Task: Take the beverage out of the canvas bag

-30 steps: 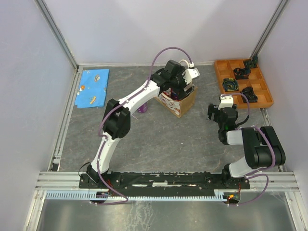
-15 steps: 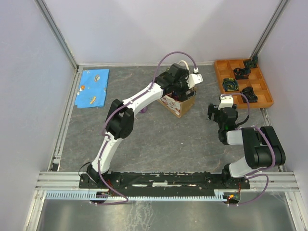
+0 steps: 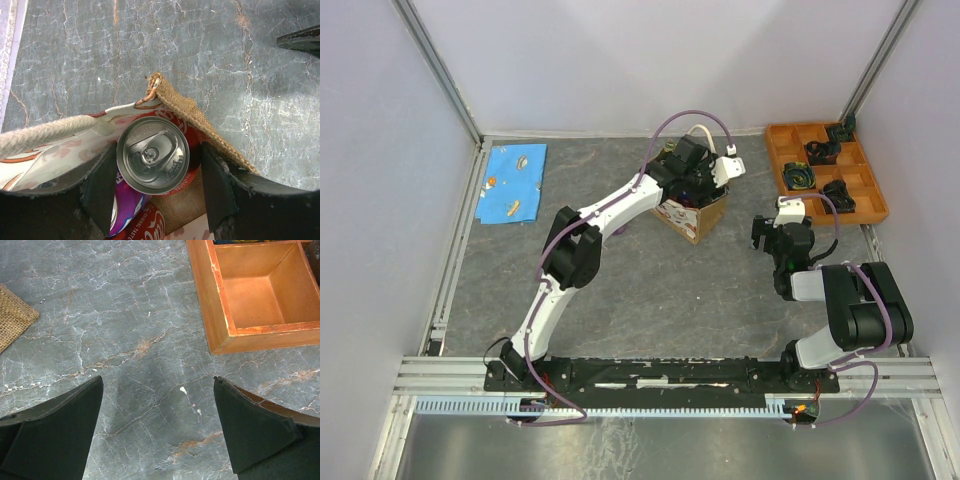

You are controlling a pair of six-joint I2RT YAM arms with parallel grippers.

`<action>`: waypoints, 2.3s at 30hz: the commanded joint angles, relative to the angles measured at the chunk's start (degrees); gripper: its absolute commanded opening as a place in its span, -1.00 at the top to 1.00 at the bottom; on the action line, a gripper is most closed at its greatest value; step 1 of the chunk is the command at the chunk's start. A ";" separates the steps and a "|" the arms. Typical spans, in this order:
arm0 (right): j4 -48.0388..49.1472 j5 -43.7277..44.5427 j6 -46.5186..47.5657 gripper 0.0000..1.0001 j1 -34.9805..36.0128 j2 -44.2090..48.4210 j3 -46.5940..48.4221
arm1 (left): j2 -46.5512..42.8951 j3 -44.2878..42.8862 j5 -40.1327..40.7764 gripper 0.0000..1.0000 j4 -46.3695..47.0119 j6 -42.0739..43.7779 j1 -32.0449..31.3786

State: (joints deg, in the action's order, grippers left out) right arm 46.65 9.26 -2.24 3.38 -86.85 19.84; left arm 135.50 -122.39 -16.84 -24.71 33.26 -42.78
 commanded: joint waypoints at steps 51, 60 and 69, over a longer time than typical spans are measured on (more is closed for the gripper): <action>2.01 0.15 -0.06 -0.98 -0.04 0.15 1.57 | -28.16 -9.13 13.32 0.94 -5.53 -6.89 6.26; 2.04 0.15 -0.03 -0.98 -0.04 0.10 1.61 | -40.90 10.23 22.12 0.94 -3.19 -11.02 6.35; 2.03 0.14 0.03 -0.98 -0.05 0.10 1.61 | -54.64 32.51 26.67 0.94 1.72 -15.63 6.40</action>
State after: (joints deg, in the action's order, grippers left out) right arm 46.65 9.26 -2.24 3.38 -86.85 19.84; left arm 89.25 -94.89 6.83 -33.01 21.45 -36.23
